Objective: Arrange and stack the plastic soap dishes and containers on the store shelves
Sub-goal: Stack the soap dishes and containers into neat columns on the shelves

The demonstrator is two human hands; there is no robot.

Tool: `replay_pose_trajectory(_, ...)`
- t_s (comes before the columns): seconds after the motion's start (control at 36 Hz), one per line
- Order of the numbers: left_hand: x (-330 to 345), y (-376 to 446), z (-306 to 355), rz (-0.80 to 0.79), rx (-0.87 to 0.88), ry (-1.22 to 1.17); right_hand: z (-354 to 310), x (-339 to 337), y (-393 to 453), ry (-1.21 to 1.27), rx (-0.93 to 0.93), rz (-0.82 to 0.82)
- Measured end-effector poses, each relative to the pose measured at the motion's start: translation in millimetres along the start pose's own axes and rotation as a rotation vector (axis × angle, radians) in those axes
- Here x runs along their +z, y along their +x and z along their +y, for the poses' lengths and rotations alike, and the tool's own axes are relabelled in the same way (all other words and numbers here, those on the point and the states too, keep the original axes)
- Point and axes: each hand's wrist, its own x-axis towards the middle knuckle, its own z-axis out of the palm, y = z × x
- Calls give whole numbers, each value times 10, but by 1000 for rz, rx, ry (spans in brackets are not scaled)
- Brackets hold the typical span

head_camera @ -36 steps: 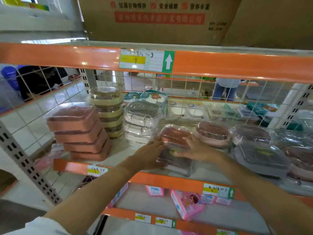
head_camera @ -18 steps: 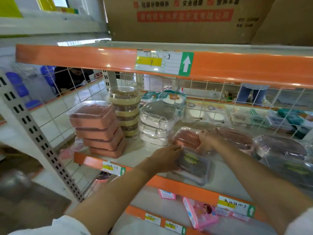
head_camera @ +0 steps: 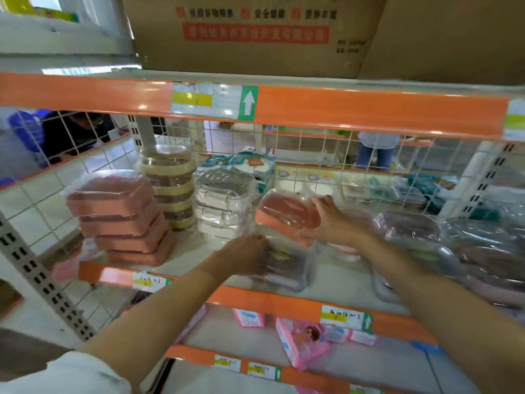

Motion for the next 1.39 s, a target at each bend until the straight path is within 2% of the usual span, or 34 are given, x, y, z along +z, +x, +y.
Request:
replay_pose_trajectory(0.17,35,-115,3,44,-20,-99,94,40,26,103,-11,-102)
replay_pose_trajectory(0.31,-18,-226,1,66,-26,-134,107,66,131,166,-14,-106)
replay_pose_trajectory(0.42,-84,-300,-34,134,-112,-116,98,47,124,251,-46,-102)
replay_pose_trajectory(0.56,-74,-296,-179,153,-130,-63,120,7,46,229,-94,-111)
replay_pose_trajectory(0.75,-136,-337,-283,214,-129,-106,103,-101,-150,152,-164,-119)
replay_pose_trajectory(1.0,-323,-648,-557,390,-167,-196,-301,-167,-264,218,-279,-121)
replay_pose_trajectory(1.14,-459,-935,-733,539,-226,-256,-643,-174,-259,207,-365,-131)
replay_pose_trajectory(1.39,-709,-1491,-964,618,-266,-226,-1104,-111,-140,194,-464,-171)
